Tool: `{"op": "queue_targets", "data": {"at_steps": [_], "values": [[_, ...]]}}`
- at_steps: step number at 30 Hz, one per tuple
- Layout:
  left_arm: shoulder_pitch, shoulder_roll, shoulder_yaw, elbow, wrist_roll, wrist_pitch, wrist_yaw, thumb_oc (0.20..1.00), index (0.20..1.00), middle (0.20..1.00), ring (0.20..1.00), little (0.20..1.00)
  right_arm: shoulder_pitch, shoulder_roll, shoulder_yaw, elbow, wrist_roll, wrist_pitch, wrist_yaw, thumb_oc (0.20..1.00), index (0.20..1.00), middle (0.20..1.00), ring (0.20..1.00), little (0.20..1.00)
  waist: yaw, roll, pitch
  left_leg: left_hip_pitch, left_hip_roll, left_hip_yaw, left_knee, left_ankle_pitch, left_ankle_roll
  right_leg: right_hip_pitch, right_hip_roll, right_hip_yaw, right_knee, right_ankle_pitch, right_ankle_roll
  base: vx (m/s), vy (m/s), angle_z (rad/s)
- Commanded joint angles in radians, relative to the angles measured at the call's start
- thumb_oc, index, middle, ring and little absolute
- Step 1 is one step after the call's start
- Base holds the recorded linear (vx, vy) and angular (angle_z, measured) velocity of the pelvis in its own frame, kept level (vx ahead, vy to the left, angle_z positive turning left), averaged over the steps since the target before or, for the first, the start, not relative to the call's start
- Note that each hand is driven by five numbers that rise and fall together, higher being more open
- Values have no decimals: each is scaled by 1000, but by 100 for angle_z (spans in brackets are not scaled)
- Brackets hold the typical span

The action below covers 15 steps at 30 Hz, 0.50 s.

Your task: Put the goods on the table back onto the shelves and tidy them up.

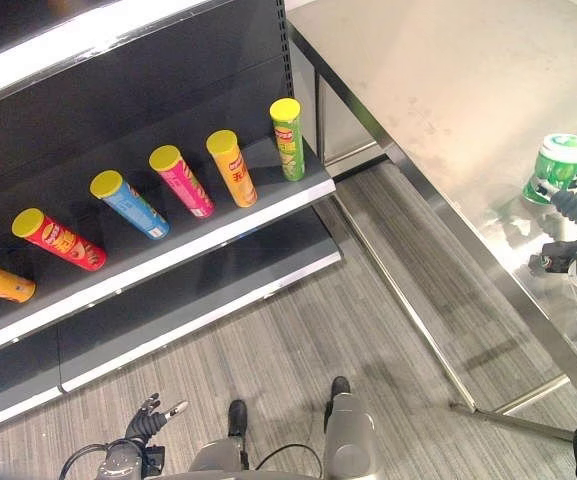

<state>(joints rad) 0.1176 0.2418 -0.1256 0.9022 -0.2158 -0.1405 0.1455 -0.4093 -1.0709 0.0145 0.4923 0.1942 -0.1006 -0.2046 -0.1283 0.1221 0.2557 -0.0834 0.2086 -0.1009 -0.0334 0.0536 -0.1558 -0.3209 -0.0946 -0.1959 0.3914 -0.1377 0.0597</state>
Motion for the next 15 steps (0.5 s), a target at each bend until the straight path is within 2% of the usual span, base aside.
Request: {"op": "queue_targets", "data": {"at_steps": [1,3,7,9,15], "values": [[-20,53,7,-20,5,-25,30,1000,1000,1000,1000,1000,26,-19,-91,-160,-45,-66,-61,200,200,200,200,200,3,-94,1,102,13,27,4,-12,-58,153,-11,72,-198,0,77,0,0,0],[-24,48,22,-21,10,-23,41,1000,1000,1000,1000,1000,78,4,-178,-290,-65,-86,-98,200,200,200,200,200,-1,-93,-1,108,16,32,3,-19,-58,153,-11,73,-190,-7,77,0,0,0],[-26,44,36,-15,14,-19,53,1000,1000,1000,1000,1000,94,40,-233,-422,-74,-116,-124,200,200,200,200,200,-3,-96,-6,110,18,38,12,-24,-58,160,-12,74,-190,-11,77,0,0,0],[-30,40,40,-13,15,-13,54,1000,1000,1000,1000,1000,87,85,-265,-533,-59,-146,-136,200,200,200,200,200,-1,-105,-10,105,18,53,44,-23,-57,181,-25,60,-199,-14,79,0,0,0],[-34,34,45,7,9,-3,50,1000,1000,1000,1000,1000,47,146,-261,-657,-17,-176,-113,200,200,200,200,200,2,-111,-19,105,9,96,66,-63,-46,203,-48,41,-199,-13,84,2,30,14]]}}
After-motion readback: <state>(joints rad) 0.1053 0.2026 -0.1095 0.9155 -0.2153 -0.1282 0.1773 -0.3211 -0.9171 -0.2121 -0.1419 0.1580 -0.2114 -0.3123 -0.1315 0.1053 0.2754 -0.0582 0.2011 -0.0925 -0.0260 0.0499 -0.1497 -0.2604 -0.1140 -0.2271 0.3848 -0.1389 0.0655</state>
